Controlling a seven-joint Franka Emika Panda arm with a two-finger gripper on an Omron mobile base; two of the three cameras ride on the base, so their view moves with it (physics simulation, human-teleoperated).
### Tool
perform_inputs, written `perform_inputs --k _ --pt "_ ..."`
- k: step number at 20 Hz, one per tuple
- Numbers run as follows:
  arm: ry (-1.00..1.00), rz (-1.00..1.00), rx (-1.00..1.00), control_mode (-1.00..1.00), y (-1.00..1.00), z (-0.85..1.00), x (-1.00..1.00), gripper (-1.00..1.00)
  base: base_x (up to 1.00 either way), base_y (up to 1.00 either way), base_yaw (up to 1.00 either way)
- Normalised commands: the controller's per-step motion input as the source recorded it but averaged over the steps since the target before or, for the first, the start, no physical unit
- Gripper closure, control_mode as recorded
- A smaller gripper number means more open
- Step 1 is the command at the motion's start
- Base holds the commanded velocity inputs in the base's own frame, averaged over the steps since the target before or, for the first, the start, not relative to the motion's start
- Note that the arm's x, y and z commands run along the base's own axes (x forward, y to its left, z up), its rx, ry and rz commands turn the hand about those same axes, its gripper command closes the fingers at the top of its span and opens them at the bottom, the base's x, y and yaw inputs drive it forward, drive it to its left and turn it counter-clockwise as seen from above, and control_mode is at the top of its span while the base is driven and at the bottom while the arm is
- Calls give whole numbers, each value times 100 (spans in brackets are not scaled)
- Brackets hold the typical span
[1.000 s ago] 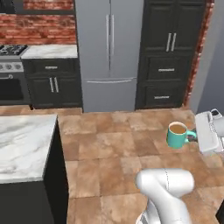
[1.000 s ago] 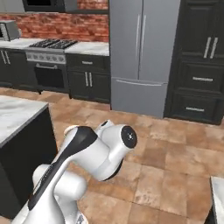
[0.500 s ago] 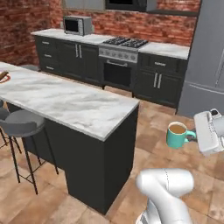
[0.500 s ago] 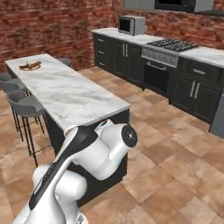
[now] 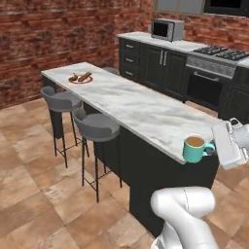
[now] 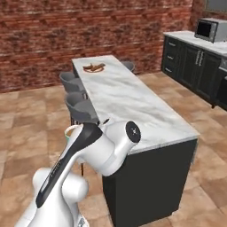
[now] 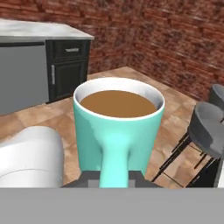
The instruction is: Pick up the brewed coffee from the coffee machine and place it next to the breakfast plate on the dining counter.
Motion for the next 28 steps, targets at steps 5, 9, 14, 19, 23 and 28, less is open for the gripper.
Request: perform_inputs --k 5,9,14,19,23,28 --pt "0 0 0 100 0 0 0 100 48 100 20" --pt "0 0 0 100 0 0 0 100 51 100 7" --pt "0 0 0 100 0 0 0 100 69 100 -4" --pt "0 0 0 100 0 0 0 100 76 100 -46" --pt "0 0 0 100 0 0 0 100 80 100 -60" --pt "0 0 0 100 0 0 0 100 79 100 -60"
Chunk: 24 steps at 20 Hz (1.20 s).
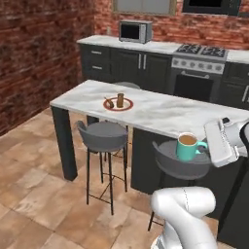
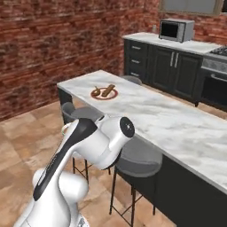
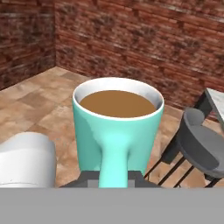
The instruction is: Pick up the brewed coffee from the coffee machine and place it next to the breakfast plate on the dining counter.
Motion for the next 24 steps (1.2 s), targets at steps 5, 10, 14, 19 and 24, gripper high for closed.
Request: perform_inputs --k 5,10,14,19,24 --pt "0 0 0 100 0 0 0 100 79 100 -58" --pt "0 0 0 100 0 0 0 100 82 100 -54" --pt "0 0 0 100 0 0 0 100 100 100 -49" --pt "0 0 0 100 0 0 0 100 100 90 -42" --pt "0 0 0 100 0 0 0 100 94 45 -37"
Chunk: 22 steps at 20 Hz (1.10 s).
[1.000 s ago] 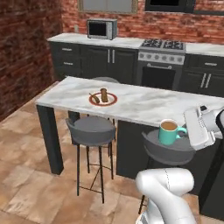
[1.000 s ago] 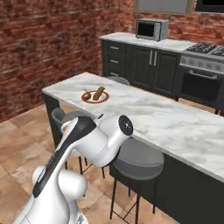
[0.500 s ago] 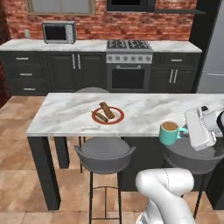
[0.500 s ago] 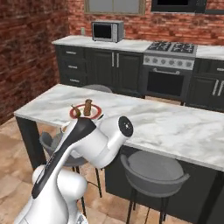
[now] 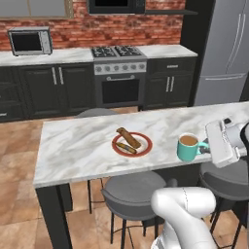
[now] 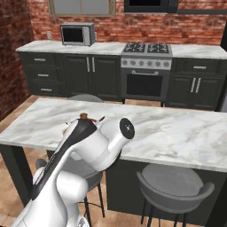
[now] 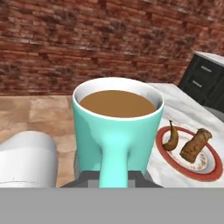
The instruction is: Pick up the brewed coffee from the coffee machine and place it next to the breakfast plate on the dining counter.
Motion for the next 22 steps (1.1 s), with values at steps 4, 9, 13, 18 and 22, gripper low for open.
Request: perform_inputs --k 4,9,13,18,22 --pt "-6 -24 -7 -100 0 0 53 100 19 0 -9" --pt "0 -21 -2 -100 -3 -1 79 100 0 0 0" --pt "0 -4 0 -100 -22 -9 74 100 0 0 0" --pt "0 0 0 -100 -17 -17 67 100 0 0 0" --pt "4 0 0 -100 -13 -22 80 100 0 0 0"
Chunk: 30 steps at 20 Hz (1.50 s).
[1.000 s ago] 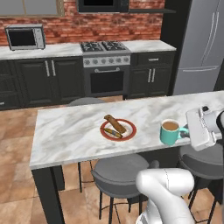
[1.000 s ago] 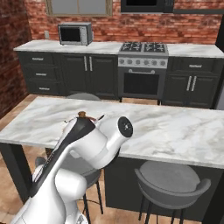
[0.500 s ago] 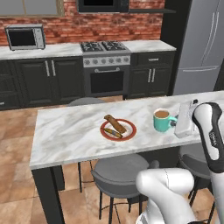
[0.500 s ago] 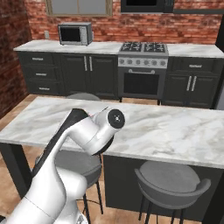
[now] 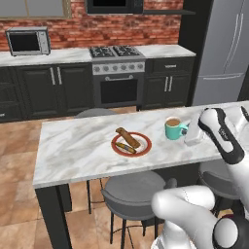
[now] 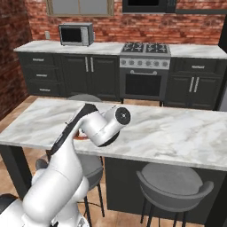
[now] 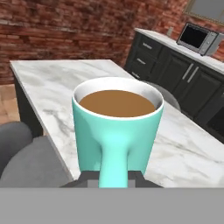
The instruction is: Pick up the brewed coffee from the coffee machine and place it next to the breakfast plate on the dining counter.
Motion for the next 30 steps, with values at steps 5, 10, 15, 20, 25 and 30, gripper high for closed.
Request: perform_inputs --k 5,10,15,20,25,30 --pt "5 0 0 -100 -5 -31 67 100 0 0 0" --pt "7 0 0 -100 0 -36 56 100 0 0 0" --pt "5 0 0 -100 -5 -40 55 100 0 0 0" --pt "1 0 0 -100 -11 -41 52 100 0 0 0" --pt "0 2 0 -100 -16 -45 36 100 0 0 0" --pt "0 4 0 -100 -15 -45 28 100 0 0 0"
